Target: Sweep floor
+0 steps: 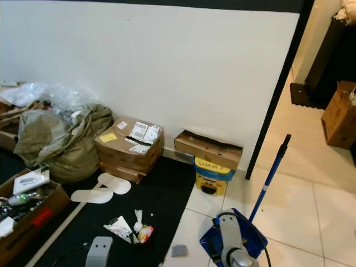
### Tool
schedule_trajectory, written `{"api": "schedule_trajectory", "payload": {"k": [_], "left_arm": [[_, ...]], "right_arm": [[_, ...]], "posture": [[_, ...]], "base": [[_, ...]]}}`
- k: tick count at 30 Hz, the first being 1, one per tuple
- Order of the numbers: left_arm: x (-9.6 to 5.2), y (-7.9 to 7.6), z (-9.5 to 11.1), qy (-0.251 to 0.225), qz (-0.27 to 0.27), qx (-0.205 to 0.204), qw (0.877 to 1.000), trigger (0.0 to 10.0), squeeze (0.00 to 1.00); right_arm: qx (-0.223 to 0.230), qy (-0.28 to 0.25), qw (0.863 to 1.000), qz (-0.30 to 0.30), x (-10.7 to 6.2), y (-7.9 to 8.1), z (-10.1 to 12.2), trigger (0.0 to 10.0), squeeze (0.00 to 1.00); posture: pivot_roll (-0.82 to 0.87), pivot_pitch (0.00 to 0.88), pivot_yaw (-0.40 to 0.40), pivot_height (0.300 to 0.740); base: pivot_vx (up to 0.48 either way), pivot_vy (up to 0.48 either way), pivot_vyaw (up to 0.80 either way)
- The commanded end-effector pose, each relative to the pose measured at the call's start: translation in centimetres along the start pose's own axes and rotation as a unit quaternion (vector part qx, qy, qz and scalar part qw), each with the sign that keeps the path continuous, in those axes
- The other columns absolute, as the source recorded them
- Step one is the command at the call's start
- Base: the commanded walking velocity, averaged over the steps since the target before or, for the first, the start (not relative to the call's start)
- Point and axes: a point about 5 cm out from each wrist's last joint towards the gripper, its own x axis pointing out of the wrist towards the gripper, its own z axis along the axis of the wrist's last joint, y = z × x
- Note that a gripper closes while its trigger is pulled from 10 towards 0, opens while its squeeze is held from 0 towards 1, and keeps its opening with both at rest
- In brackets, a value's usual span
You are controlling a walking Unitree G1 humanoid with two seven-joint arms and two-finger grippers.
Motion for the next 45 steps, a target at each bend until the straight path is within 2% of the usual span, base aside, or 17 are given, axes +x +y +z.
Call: {"api": "schedule_trajectory", "payload": {"k": [1,4,11,13,15,16,18,19,20,21,23,25,27,29,31,37,45], "left_arm": [[-0.1,0.6,-0.4,-0.001,0.016,-0.009,1.000,10.0,0.00],[-0.2,0.7,-0.8,-0.002,0.025,-0.018,1.000,10.0,0.00],[-0.6,2.3,-1.5,0.002,0.041,-0.014,0.999,10.0,0.00],[-0.7,3.0,-1.7,0.007,0.038,0.012,0.999,10.0,0.00],[-0.8,3.7,-1.6,0.005,0.046,0.005,0.999,10.0,0.00],[-0.8,3.7,-1.6,0.005,0.046,0.005,0.999,10.0,0.00],[-0.8,4.1,-1.4,-0.001,0.063,-0.024,0.998,10.0,0.00],[-0.8,4.1,-1.4,-0.001,0.063,-0.024,0.998,10.0,0.00],[-0.8,4.3,-1.0,-0.011,0.077,-0.055,0.996,10.0,0.00],[-0.8,4.3,-1.0,-0.011,0.077,-0.055,0.996,10.0,0.00],[-0.6,3.9,-0.5,-0.011,0.075,-0.073,0.994,10.0,0.00],[-0.5,3.6,-0.4,-0.007,0.073,-0.046,0.996,10.0,0.00],[-0.5,3.7,-0.5,-0.003,0.075,-0.052,0.996,10.0,0.00],[-0.6,3.7,-1.1,0.011,0.075,-0.063,0.995,10.0,0.00],[-0.7,3.4,-2.0,0.026,0.071,-0.056,0.996,10.0,0.00],[-0.9,3.8,-2.6,0.036,0.083,-0.074,0.993,10.0,0.00],[-1.3,4.4,-3.7,0.050,0.090,-0.073,0.992,10.0,0.00]], "right_arm": [[-0.022,0.026,0.999,0.011,0.0,0.6,-0.7,10.0,0.00],[-0.028,0.046,0.999,0.006,-0.2,0.5,-1.6,10.0,0.00],[0.025,0.056,0.998,-0.024,-0.4,-0.4,-2.1,10.0,0.00],[0.015,0.054,0.998,-0.016,-0.2,0.3,-1.6,10.0,0.00],[-0.002,0.050,0.999,0.009,0.2,1.6,-1.0,10.0,0.00],[-0.002,0.050,0.999,0.009,0.2,1.6,-1.0,10.0,0.00],[-0.038,0.053,0.997,0.034,0.4,2.4,-0.7,10.0,0.00],[-0.038,0.053,0.997,0.034,0.4,2.4,-0.7,10.0,0.00],[-0.055,0.050,0.996,0.042,0.5,2.7,-0.2,10.0,0.00],[-0.055,0.050,0.996,0.042,0.5,2.7,-0.2,10.0,0.00],[-0.066,0.055,0.996,0.031,0.6,2.1,0.0,10.0,0.00],[-0.060,0.057,0.996,0.020,0.6,1.4,0.2,10.0,0.00],[-0.054,0.056,0.997,0.017,0.6,1.2,0.3,10.0,0.00],[-0.051,0.057,0.997,0.011,0.5,0.8,0.2,10.0,0.00],[-0.037,0.068,0.997,-0.001,0.2,0.4,-0.6,10.0,0.00],[-0.046,0.082,0.996,0.003,0.0,0.5,-1.5,10.0,0.00],[-0.057,0.095,0.994,0.006,-0.2,0.5,-2.2,10.0,0.00]], "posture": [[-0.01,0.000,-0.077,0.740],[0.03,0.000,-0.087,0.740],[0.09,0.000,-0.097,0.740],[0.10,0.000,-0.106,0.740],[0.12,0.000,-0.127,0.740],[0.12,0.000,-0.127,0.740],[0.14,0.000,-0.148,0.740],[0.14,0.000,-0.148,0.740],[0.14,0.000,-0.151,0.740],[0.14,0.000,-0.151,0.740],[0.14,0.000,-0.161,0.740],[0.14,0.000,-0.161,0.740],[0.14,0.000,-0.163,0.740],[0.13,0.000,-0.149,0.740],[0.12,0.000,-0.151,0.740],[0.13,0.000,-0.157,0.740],[0.14,0.000,-0.161,0.740]], "base": [[0.000,0.000,0.00],[0.000,0.000,0.00],[0.000,0.000,0.00],[0.000,0.000,0.00],[0.000,0.000,0.00],[0.000,0.000,0.00],[0.000,0.000,0.00],[0.000,0.000,0.00],[0.000,0.000,0.00],[0.000,0.000,0.00],[0.000,0.000,0.00],[0.000,0.000,0.00],[0.000,0.000,0.00],[-0.139,0.000,0.00],[-0.274,0.000,0.00],[-0.267,0.000,0.00],[-0.284,0.000,0.00]]}}
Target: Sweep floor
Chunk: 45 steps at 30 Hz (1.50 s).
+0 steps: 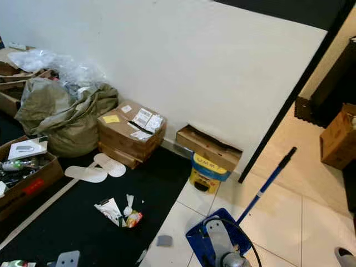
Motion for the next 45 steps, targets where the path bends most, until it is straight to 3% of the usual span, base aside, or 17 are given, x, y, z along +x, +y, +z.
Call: {"api": "schedule_trajectory", "payload": {"k": [1,37,45], "left_arm": [[-0.2,0.1,-1.1,0.020,0.002,0.002,1.000,10.0,0.00],[-0.5,-0.2,-2.7,0.042,-0.002,0.001,0.999,10.0,0.00],[-0.5,-0.1,-2.8,0.043,-0.003,0.001,0.999,10.0,0.00]], "right_arm": [[-0.004,0.013,1.000,-0.002,-0.1,-0.2,-0.6,10.0,0.00],[-0.011,0.033,0.999,0.032,-0.2,0.5,-1.7,10.0,0.00],[-0.004,0.036,0.998,0.045,-0.3,0.7,-2.0,10.0,0.00]], "posture": [[0.14,0.000,-0.161,0.740],[0.14,0.000,-0.166,0.740],[0.14,0.000,-0.168,0.740]], "base": [[-0.289,0.000,0.00],[-0.301,0.000,0.00],[-0.304,0.000,0.80]]}}
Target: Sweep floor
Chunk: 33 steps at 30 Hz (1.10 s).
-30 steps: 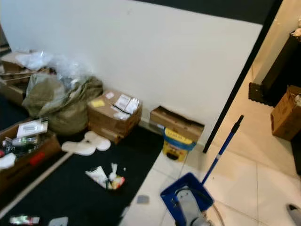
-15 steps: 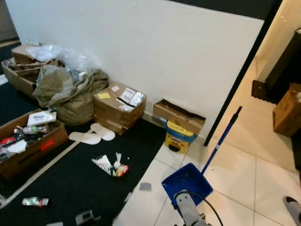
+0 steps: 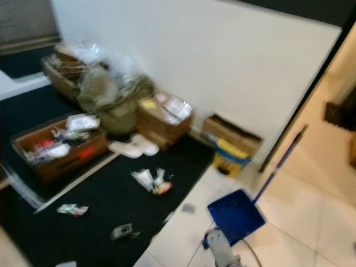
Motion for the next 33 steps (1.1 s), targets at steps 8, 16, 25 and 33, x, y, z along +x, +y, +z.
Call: {"api": "schedule_trajectory", "payload": {"k": [8,16,25,33], "left_arm": [[-0.1,-0.8,-0.8,0.016,-0.014,0.005,1.000,10.0,0.00],[-0.1,-0.7,-0.9,0.016,-0.008,0.016,1.000,10.0,0.00],[-0.1,-0.5,-0.4,0.001,-0.004,0.014,1.000,10.0,0.00],[0.0,-0.3,0.2,-0.010,-0.010,0.016,1.000,10.0,0.00]], "right_arm": [[-0.008,0.006,1.000,0.013,0.0,0.4,-0.4,10.0,0.00],[-0.020,0.009,1.000,0.018,0.0,0.4,-0.6,10.0,0.00],[-0.037,0.013,0.999,0.020,-0.1,0.3,-0.7,10.0,0.00],[-0.076,0.020,0.997,0.012,-0.1,0.3,-0.9,10.0,0.00]], "posture": [[0.14,0.000,-0.172,0.740],[0.14,0.000,-0.174,0.740],[0.14,0.000,-0.172,0.740],[0.14,0.000,-0.169,0.740]], "base": [[-0.301,0.000,0.80],[-0.107,0.000,0.80],[0.000,0.000,0.80],[0.000,0.000,0.40]]}}
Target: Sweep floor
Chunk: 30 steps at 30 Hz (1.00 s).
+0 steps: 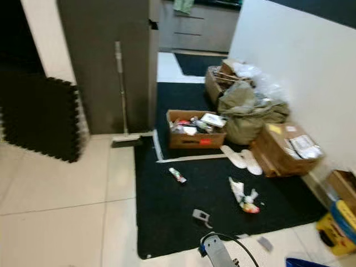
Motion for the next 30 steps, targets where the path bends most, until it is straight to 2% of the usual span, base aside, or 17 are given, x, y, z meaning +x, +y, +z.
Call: {"api": "schedule_trajectory", "payload": {"k": [1,4,12,30], "left_arm": [[0.01,-0.52,0.07,-0.003,-0.011,0.005,1.000,10.0,0.00],[0.01,-0.52,0.09,-0.003,-0.012,0.005,1.000,10.0,0.00],[-0.06,-0.54,-0.33,0.003,-0.016,0.005,1.000,10.0,0.00],[-0.09,-0.34,-0.51,0.007,-0.020,0.012,1.000,10.0,0.00]], "right_arm": [[-0.009,0.012,1.000,-0.004,-0.13,-0.15,-0.78,10.0,0.00],[-0.012,0.013,1.000,-0.003,-0.12,-0.07,-0.81,10.0,0.00],[-0.028,0.013,1.000,0.006,-0.08,0.21,-0.82,10.0,0.00],[-0.032,0.007,0.999,0.004,-0.05,0.17,-0.48,10.0,0.00]], "posture": [[0.14,0.000,-0.169,0.740],[0.14,0.000,-0.169,0.740],[0.15,0.000,-0.175,0.740],[0.16,0.000,-0.176,0.740]], "base": [[0.000,0.000,0.00],[0.000,0.000,0.00],[0.096,0.000,0.79],[0.303,0.000,0.00]]}}
